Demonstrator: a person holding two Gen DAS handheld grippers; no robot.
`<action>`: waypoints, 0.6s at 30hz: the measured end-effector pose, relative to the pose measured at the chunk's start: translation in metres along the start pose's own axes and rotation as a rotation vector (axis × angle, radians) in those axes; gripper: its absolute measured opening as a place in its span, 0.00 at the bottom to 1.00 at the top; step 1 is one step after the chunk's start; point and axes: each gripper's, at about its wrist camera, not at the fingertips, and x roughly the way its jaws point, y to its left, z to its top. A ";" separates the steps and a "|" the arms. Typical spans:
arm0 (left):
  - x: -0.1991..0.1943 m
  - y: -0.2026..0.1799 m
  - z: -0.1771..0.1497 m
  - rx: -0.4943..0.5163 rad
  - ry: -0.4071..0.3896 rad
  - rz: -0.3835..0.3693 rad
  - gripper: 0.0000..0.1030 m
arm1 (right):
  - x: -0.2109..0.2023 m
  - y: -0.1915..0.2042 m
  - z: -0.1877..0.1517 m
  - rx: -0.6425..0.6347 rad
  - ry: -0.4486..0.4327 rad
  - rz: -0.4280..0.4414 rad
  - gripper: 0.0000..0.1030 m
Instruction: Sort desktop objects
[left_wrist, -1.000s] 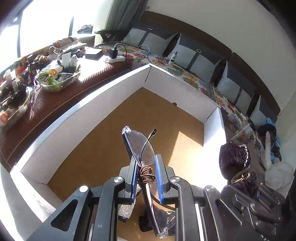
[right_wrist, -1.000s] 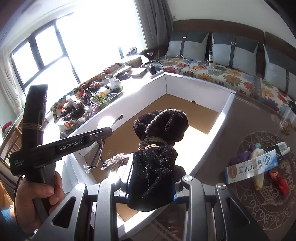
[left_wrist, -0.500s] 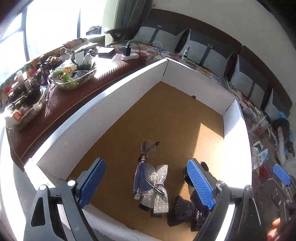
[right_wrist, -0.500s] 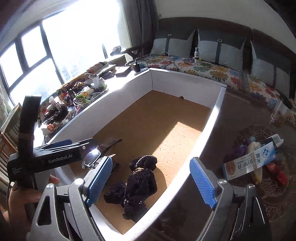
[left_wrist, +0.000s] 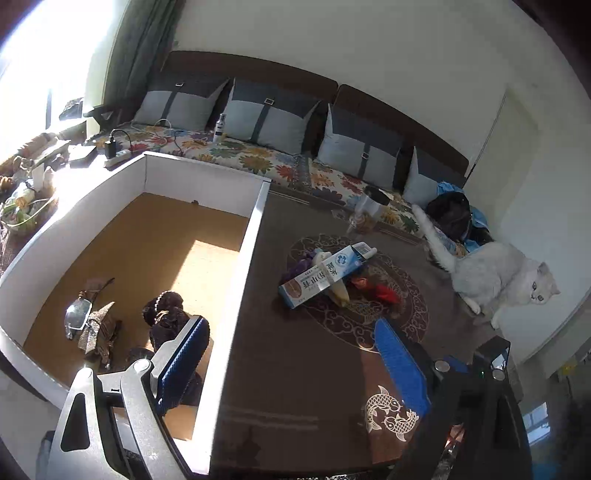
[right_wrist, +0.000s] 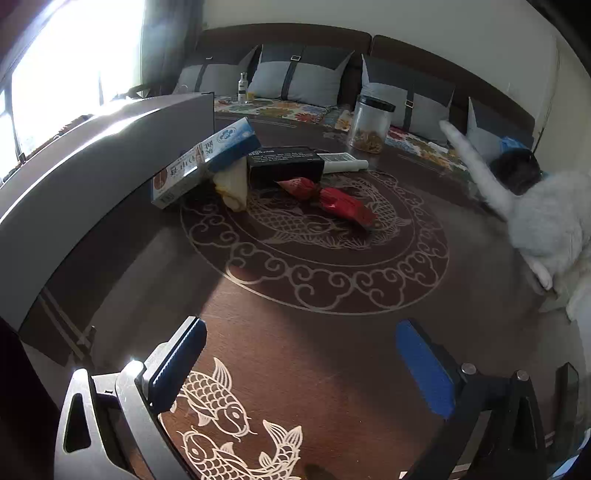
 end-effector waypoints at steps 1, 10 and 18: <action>0.011 -0.017 -0.005 0.026 0.022 -0.016 0.96 | 0.001 -0.017 -0.009 0.028 0.006 -0.014 1.00; 0.150 -0.100 -0.077 0.179 0.253 0.006 0.98 | 0.014 -0.082 -0.022 0.214 0.071 -0.054 1.00; 0.212 -0.113 -0.087 0.237 0.304 0.061 0.98 | 0.033 -0.089 -0.023 0.259 0.103 -0.048 1.00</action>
